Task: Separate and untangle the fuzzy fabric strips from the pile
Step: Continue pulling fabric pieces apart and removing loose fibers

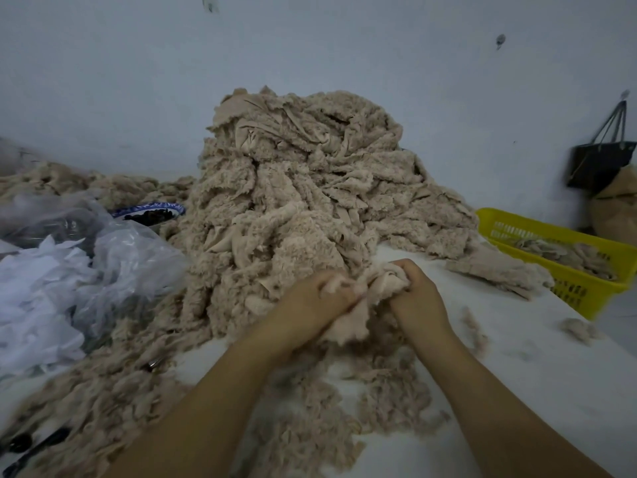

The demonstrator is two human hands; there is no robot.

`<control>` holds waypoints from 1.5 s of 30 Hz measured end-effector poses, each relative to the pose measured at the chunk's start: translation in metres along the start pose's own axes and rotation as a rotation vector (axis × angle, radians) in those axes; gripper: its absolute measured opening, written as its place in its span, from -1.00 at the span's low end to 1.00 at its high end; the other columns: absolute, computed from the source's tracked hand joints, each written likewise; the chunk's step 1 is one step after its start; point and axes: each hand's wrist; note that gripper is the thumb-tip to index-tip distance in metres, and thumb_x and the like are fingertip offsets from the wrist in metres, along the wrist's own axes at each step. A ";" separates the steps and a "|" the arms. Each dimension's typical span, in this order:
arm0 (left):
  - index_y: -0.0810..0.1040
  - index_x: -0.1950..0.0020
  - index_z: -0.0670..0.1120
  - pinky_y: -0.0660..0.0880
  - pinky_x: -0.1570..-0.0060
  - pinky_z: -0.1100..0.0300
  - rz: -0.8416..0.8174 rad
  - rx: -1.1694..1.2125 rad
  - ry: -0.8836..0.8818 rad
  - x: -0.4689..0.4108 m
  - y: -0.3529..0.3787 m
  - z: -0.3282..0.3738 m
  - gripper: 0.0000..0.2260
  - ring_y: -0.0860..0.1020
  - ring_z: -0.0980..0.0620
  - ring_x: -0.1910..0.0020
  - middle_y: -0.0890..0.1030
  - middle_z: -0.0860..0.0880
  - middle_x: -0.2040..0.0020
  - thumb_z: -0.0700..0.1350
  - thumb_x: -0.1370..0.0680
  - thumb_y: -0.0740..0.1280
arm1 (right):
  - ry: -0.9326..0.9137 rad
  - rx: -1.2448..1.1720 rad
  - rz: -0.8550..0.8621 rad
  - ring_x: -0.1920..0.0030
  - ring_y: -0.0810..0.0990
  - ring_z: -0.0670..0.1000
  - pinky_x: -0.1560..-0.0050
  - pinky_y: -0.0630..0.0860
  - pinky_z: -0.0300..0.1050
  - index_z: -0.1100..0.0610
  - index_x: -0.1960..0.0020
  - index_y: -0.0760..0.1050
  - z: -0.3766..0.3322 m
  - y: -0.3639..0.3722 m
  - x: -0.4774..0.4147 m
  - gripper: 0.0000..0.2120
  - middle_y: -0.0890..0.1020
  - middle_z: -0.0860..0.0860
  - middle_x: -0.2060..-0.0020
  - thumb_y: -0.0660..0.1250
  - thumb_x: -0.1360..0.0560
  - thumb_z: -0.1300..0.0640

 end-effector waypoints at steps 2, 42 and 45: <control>0.67 0.04 0.13 0.58 0.18 0.23 -0.067 -0.031 -0.048 -0.001 0.004 -0.005 -0.83 0.66 0.11 0.18 0.71 0.12 0.17 0.18 -0.48 0.43 | -0.021 -0.006 -0.011 0.28 0.48 -0.03 0.35 0.39 -0.26 -0.05 0.16 0.45 0.001 0.001 0.000 -0.69 0.58 -0.05 0.25 0.23 -0.53 0.36; 0.64 -0.18 -0.19 0.59 -0.06 0.07 0.007 0.731 -0.001 -0.010 0.005 -0.005 -0.61 0.65 -0.13 -0.11 0.66 -0.22 -0.12 0.08 -0.52 0.36 | -0.211 -0.135 -0.414 -0.01 0.57 -0.36 0.09 0.49 -0.44 -0.36 -0.09 0.45 -0.018 0.024 0.023 -0.78 0.60 -0.41 0.00 0.29 -0.47 -0.34; 0.66 -0.15 -0.13 0.55 -0.10 0.13 0.038 0.665 -0.055 -0.010 0.016 -0.001 -0.45 0.66 -0.04 -0.08 0.68 -0.14 -0.10 0.27 -0.43 0.27 | -0.085 -0.160 -0.297 0.16 0.60 -0.33 0.19 0.47 -0.38 -0.14 0.02 0.56 -0.009 0.025 0.018 -0.92 0.66 -0.33 0.22 0.29 -0.59 -0.06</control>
Point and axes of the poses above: each hand's wrist, its own x-axis away from the middle knuckle, its own y-axis out of the palm, z = x × y
